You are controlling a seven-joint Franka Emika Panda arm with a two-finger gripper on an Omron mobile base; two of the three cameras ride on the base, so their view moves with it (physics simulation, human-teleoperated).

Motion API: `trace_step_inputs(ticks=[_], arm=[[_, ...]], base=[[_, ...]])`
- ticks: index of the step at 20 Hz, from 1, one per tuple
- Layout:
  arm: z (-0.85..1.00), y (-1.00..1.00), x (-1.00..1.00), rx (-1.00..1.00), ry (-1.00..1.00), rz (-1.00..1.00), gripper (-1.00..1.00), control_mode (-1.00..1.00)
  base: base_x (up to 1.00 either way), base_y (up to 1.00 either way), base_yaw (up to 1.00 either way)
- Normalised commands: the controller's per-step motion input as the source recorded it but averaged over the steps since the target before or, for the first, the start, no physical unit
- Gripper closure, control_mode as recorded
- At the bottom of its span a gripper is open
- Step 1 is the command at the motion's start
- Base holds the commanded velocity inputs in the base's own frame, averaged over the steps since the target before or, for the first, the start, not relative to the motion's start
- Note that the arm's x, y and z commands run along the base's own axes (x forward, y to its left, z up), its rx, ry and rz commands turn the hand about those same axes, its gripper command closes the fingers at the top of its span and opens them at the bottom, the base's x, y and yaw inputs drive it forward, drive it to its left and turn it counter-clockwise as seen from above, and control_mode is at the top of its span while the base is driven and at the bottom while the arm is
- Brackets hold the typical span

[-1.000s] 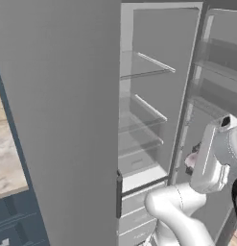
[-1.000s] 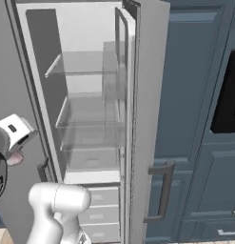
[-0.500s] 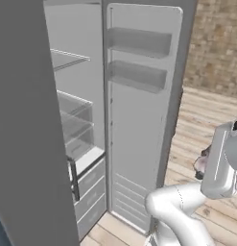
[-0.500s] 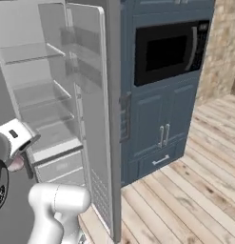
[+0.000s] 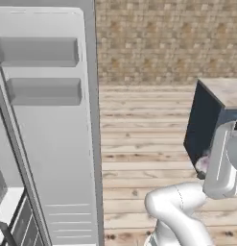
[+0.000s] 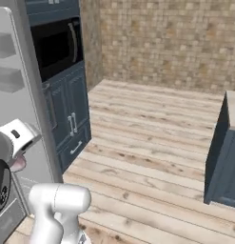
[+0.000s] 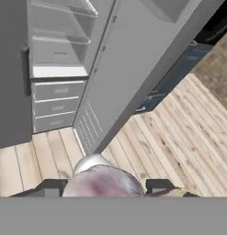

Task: Grab the garlics from the fridge, place them in the blender, close the lid, and turn on the blender to create a marinade.

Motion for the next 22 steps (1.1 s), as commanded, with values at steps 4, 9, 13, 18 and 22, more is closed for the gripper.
trace_step_inputs(ticks=[4, 9, 13, 18, 22], arm=[[0.0, 0.0, 0.0, 0.0, 0.0, 0.0, 1.0, 1.0], [0.0, 0.0, 0.0, 0.0, 0.0, 0.0, 1.0, 1.0], [0.0, 0.0, 0.0, 0.0, 0.0, 0.0, 1.0, 1.0], [0.0, 0.0, 0.0, 0.0, 0.0, 0.0, 1.0, 1.0], [0.0, 0.0, 0.0, 0.0, 0.0, 0.0, 1.0, 1.0]], base=[[0.0, 0.0, -1.0], [0.0, 0.0, -1.0], [0.0, -0.05, -0.99], [0.0, -0.29, -0.91], [0.3, -0.37, -0.76]])
